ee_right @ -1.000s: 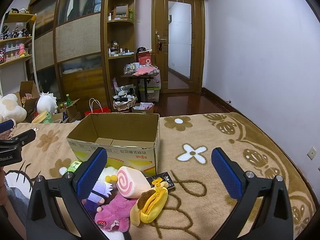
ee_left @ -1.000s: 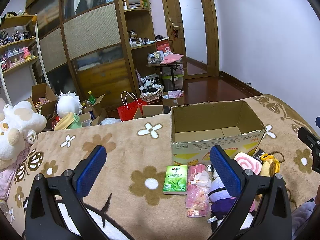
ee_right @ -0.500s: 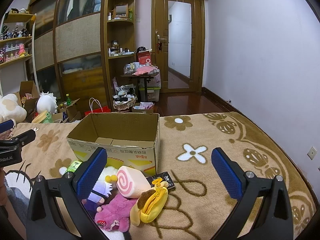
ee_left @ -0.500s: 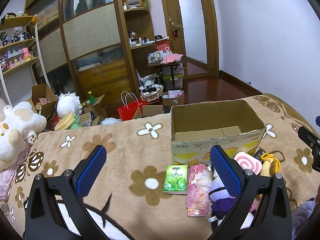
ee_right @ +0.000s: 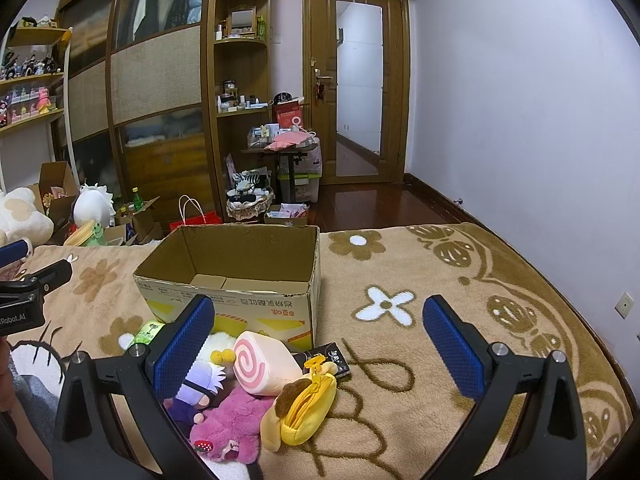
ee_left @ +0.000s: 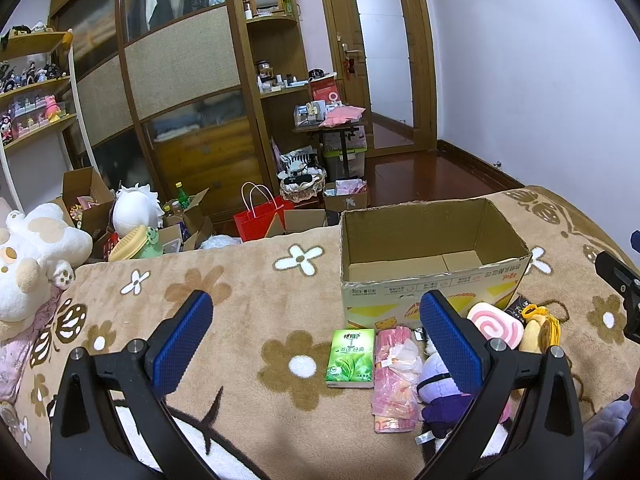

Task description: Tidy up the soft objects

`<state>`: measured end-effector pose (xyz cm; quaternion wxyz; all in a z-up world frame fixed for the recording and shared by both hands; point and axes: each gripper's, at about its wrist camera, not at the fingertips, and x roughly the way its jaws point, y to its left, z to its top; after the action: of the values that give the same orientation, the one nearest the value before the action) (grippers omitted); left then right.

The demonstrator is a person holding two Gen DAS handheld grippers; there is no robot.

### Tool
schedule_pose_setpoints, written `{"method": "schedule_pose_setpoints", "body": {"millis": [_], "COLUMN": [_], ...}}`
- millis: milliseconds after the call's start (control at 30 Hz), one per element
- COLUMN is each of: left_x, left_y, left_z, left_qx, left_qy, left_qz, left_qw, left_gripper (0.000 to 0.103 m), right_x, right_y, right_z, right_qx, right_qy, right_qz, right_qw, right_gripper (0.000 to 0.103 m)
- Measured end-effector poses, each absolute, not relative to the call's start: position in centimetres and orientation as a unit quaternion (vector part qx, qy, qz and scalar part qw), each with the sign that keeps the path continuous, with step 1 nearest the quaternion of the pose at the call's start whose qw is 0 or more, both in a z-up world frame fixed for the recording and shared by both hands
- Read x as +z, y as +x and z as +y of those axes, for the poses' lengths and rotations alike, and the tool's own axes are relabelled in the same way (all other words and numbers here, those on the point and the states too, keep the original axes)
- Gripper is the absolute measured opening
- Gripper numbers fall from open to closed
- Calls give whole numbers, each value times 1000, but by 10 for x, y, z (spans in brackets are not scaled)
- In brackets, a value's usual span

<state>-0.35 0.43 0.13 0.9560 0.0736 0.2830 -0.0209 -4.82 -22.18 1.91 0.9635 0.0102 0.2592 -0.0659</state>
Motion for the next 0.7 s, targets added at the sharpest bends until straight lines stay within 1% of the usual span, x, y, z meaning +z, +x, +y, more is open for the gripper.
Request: {"method": "schedule_pose_setpoints", "body": {"millis": [700], "left_x": [1], "left_y": [-4], "left_z": [4], "left_qx": [-21], "left_qy": [75], "left_qz": [284], "left_qw": [956], "left_gripper": [102], "right_x": [20], "right_y": [-50], "right_z": [-221], "right_qx": [-66], "right_qy": [12], "right_qz": [260], "right_qw": [963], "right_gripper": [103]}}
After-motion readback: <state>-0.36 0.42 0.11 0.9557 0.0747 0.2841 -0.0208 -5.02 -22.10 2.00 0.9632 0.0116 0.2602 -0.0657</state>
